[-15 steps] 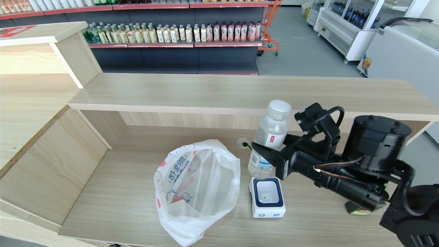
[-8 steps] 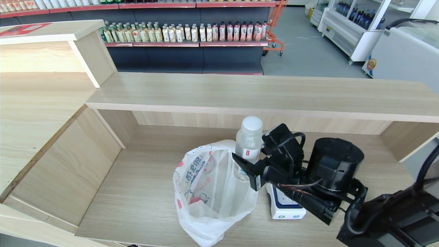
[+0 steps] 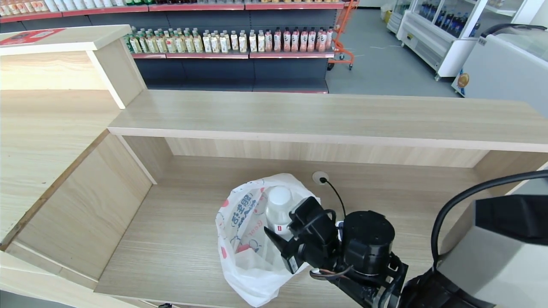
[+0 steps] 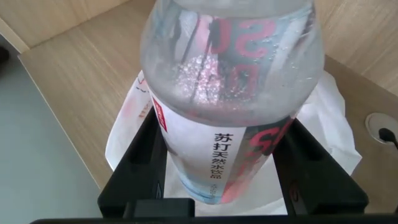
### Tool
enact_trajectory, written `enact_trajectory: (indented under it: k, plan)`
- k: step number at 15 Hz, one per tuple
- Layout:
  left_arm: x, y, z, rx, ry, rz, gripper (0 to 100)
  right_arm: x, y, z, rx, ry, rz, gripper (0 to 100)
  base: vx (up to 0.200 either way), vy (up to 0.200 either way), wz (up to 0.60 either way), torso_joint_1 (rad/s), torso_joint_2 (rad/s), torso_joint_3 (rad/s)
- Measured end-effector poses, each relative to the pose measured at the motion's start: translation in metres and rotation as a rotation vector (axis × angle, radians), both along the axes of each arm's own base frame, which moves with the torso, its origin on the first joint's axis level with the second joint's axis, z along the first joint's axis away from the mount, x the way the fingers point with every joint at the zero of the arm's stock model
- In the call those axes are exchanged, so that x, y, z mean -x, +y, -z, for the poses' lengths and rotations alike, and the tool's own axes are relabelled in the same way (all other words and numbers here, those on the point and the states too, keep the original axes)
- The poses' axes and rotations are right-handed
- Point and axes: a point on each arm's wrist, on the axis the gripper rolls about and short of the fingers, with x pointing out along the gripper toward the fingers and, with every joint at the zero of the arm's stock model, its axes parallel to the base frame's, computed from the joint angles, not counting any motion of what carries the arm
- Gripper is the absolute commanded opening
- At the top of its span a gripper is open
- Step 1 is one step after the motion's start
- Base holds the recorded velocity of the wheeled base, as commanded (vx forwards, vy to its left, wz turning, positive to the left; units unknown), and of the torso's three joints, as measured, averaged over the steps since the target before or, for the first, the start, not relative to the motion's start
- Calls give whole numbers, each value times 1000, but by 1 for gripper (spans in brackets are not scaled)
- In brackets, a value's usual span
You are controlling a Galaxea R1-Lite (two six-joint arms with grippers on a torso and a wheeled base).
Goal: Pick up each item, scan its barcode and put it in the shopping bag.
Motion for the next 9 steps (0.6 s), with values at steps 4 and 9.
enact_trajectory:
  k: [4, 9]
  plan:
    - [0, 0, 0, 0, 0, 0, 100, -8, 3, 25, -11, -8, -6, 0, 0, 0, 0, 0, 0, 0]
    - [0, 0, 0, 0, 0, 0, 100, -12, 3, 44, 29, 28, -9, 0, 0, 0, 0, 0, 0, 0]
